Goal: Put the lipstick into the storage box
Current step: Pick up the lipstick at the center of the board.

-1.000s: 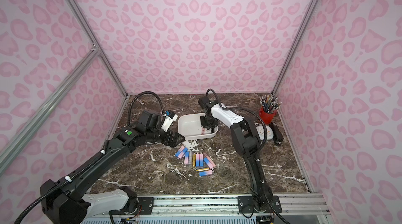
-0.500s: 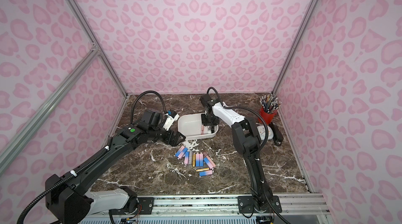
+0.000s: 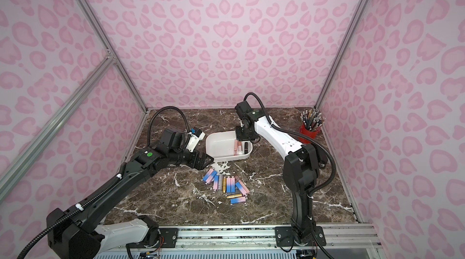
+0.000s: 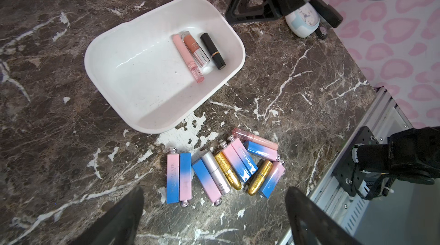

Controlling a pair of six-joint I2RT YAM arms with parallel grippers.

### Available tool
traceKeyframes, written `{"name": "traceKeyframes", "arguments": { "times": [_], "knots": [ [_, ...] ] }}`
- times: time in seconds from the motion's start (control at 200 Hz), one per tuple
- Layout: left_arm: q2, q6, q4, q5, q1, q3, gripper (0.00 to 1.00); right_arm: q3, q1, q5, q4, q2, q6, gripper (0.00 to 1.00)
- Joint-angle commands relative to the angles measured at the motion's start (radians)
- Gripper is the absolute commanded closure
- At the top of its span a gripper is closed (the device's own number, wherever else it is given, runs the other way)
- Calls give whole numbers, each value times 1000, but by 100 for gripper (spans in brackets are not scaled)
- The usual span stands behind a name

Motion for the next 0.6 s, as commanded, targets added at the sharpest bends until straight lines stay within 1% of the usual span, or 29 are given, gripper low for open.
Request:
{"name": "traceKeyframes", "arguments": {
  "times": [0.0,0.225,0.29,0.315,0.44,0.595],
  "knots": [
    [-23,-25,67,-7,-1,-21,4,-47,25,44,-53,-40,-9,64],
    [-77,-25,84,31,-1,-67,4,-244,119,104,-41,-193,68,64],
    [-87,-24,66,35,-1,-73,4,-305,143,100,-19,-238,104,64],
    [-89,-23,58,35,-1,-74,4,-363,153,93,-5,-255,117,64],
    [-106,-32,34,13,-1,-85,4,-521,207,65,72,-325,146,64],
    [-106,-60,12,-5,-3,-73,4,-647,267,66,123,-365,154,64]
  ]
}}
